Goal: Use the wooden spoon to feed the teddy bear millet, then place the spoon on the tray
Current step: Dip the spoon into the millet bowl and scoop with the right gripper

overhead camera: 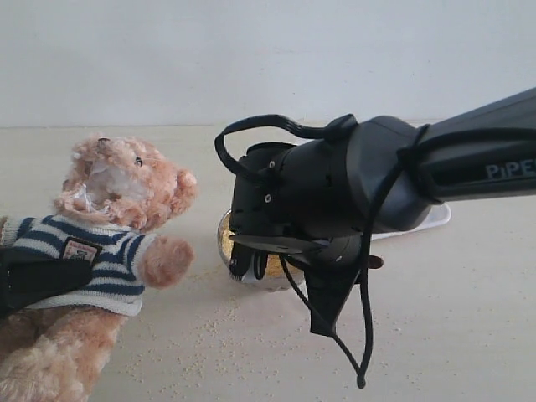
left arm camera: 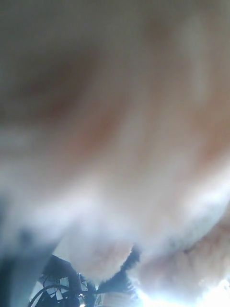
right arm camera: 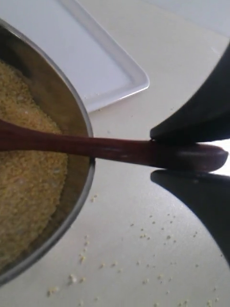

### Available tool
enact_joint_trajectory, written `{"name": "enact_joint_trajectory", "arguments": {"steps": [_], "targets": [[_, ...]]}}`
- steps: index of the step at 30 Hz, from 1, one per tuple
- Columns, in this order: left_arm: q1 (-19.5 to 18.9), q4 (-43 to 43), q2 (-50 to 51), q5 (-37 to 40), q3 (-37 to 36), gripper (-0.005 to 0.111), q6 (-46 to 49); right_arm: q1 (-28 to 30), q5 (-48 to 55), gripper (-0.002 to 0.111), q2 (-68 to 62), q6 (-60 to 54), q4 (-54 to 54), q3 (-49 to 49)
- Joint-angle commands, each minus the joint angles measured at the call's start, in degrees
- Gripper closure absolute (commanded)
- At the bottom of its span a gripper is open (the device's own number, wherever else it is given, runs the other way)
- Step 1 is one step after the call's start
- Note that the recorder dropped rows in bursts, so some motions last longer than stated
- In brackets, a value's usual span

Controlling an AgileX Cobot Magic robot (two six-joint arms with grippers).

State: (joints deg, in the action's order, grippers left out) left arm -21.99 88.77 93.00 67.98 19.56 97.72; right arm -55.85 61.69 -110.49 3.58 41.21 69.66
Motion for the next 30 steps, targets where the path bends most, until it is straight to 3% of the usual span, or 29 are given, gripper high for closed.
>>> {"name": "enact_joint_trajectory", "arguments": {"steps": [1, 21, 30], "targets": [[-0.2, 0.8, -0.1, 2.0, 0.5, 0.102, 0.4, 0.6, -1.3, 0.107, 1.5, 0.8, -2.3, 0.6], [-0.2, 0.8, -0.1, 2.0, 0.5, 0.102, 0.4, 5.0, 0.7, 0.107, 5.8, -2.3, -14.3, 1.3], [-0.2, 0.8, -0.1, 2.0, 0.5, 0.102, 0.4, 4.9, -0.4, 0.107, 6.0, -4.3, -8.8, 1.3]]}}
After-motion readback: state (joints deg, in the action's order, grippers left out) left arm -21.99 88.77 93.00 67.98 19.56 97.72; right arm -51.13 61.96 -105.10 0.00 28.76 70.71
